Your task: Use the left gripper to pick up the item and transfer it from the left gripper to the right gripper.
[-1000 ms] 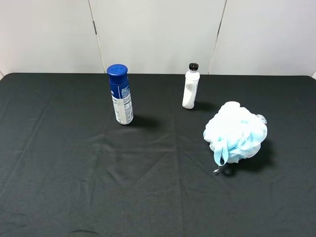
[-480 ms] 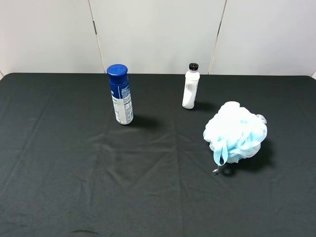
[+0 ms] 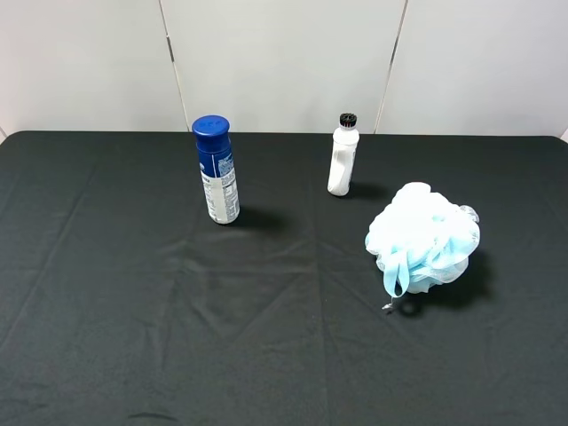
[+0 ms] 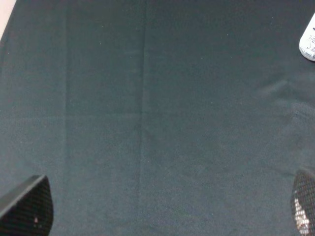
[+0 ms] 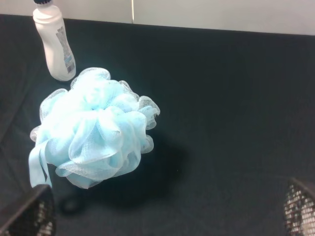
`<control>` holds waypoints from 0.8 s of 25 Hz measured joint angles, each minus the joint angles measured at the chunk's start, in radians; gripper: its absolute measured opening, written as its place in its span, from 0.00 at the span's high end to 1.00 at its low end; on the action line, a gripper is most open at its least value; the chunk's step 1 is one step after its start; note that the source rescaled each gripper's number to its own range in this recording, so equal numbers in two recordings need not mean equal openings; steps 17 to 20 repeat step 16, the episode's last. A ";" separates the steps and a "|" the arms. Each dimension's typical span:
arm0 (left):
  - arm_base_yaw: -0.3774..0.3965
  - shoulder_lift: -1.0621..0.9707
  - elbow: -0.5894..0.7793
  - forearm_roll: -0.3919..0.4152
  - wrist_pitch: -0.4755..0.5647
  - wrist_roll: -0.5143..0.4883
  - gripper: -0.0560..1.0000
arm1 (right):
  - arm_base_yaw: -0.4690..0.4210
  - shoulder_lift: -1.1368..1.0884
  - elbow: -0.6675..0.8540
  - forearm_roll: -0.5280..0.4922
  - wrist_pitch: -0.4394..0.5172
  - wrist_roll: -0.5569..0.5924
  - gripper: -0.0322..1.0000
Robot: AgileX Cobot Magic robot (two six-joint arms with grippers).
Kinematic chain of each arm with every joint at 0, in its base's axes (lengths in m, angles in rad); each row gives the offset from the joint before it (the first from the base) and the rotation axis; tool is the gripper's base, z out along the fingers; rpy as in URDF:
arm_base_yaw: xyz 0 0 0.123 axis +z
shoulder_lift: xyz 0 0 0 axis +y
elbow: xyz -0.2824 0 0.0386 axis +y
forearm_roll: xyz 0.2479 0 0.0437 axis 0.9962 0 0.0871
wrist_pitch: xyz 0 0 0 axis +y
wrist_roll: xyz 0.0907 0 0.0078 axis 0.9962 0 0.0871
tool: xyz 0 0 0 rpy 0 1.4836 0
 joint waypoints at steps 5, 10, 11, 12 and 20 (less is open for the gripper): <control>0.000 0.000 0.000 0.000 0.000 0.000 0.05 | 0.000 0.000 0.000 0.001 0.000 0.000 0.00; 0.000 0.000 0.000 0.000 0.000 0.000 0.05 | 0.000 0.000 0.000 0.001 0.000 0.000 0.00; 0.000 0.000 0.000 0.000 0.000 0.000 0.05 | 0.000 0.000 0.000 0.001 0.000 0.000 0.00; 0.000 0.000 0.000 0.000 0.000 0.000 0.05 | 0.000 0.000 0.000 0.001 0.000 0.000 0.00; 0.000 0.000 0.000 0.000 0.000 0.000 0.05 | 0.000 0.000 0.000 0.001 0.000 0.000 0.00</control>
